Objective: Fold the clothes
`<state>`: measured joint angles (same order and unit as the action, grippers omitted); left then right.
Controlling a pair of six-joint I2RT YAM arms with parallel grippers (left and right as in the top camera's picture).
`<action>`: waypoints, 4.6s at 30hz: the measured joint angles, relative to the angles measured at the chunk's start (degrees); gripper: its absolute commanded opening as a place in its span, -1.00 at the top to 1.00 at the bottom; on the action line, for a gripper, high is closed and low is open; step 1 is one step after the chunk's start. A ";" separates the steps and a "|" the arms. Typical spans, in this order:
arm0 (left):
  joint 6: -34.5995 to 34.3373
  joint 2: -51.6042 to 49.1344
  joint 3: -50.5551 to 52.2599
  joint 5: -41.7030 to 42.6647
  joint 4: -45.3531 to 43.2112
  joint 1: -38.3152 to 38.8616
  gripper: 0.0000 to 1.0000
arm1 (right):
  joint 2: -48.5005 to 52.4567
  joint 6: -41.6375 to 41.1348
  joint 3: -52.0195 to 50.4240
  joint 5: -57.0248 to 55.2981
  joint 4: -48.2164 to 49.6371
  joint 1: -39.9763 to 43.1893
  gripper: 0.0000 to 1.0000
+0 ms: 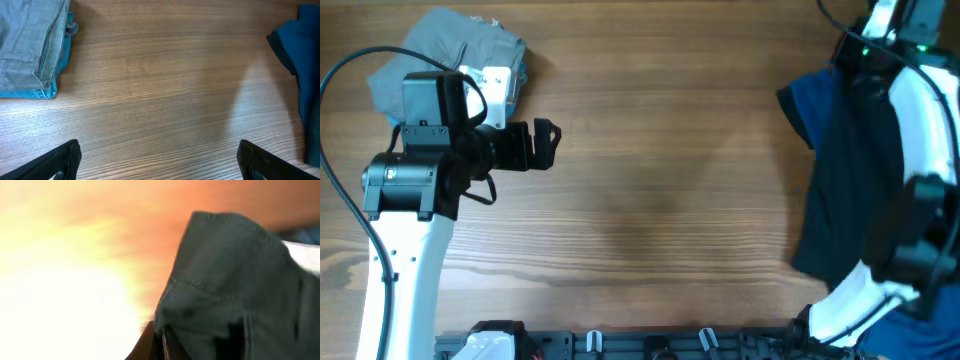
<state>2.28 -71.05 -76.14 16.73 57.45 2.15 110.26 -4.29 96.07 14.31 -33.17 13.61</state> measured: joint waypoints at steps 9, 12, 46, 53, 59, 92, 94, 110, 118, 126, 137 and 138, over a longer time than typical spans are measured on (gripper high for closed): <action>0.00 0.00 -0.02 -2.21 -0.04 0.00 -1.00 | -6.05 10.47 1.64 13.53 -15.69 -46.51 -0.51; 0.00 0.00 -0.02 -3.67 -1.33 0.00 -0.97 | -6.47 10.38 1.64 0.11 -16.24 -55.30 -0.70; -7.04 -53.81 -5.53 -5.75 -41.92 17.70 0.92 | -24.26 -12.66 1.88 -7.10 -45.13 -15.06 -0.75; -6.73 -46.73 -2.34 -11.80 -28.37 7.72 0.38 | -17.05 -14.34 0.59 -7.28 -46.36 -15.06 -0.48; -5.97 -33.51 -1.86 -12.04 -21.40 9.92 0.90 | -3.87 -15.06 -2.32 -12.39 -35.50 -12.94 0.53; -3.08 -55.84 -2.86 -4.09 -56.68 15.47 0.86 | -7.50 -8.81 4.50 13.66 -37.92 -11.43 0.22; -4.68 -56.72 -4.04 -6.12 -56.30 14.16 0.92 | -7.43 -8.55 3.32 11.45 -38.42 -11.43 0.22; -13.29 -42.62 -2.12 -8.04 -45.29 -0.26 -0.27 | -6.78 -7.45 -35.52 10.82 0.26 -13.40 -0.34; -13.35 -27.85 -2.12 -8.04 -32.39 -0.28 -0.54 | -6.88 -11.13 -44.46 7.82 16.31 -18.67 0.92; -13.11 -27.21 -1.99 -16.79 -8.46 -3.78 -0.95 | -7.10 -10.73 -37.94 -1.44 13.90 -4.15 -0.16; -4.57 -26.84 13.03 -11.85 -14.53 -4.59 -0.08 | -25.75 -5.81 -30.27 9.01 -18.10 -3.63 -0.25; -2.82 -26.77 15.82 -10.73 -18.12 -4.59 0.01 | -25.86 -5.81 -30.27 9.25 -19.17 -3.65 -0.26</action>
<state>-0.54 -97.82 -60.31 6.00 39.33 -2.44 84.40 -10.11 65.80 23.55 -52.34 9.96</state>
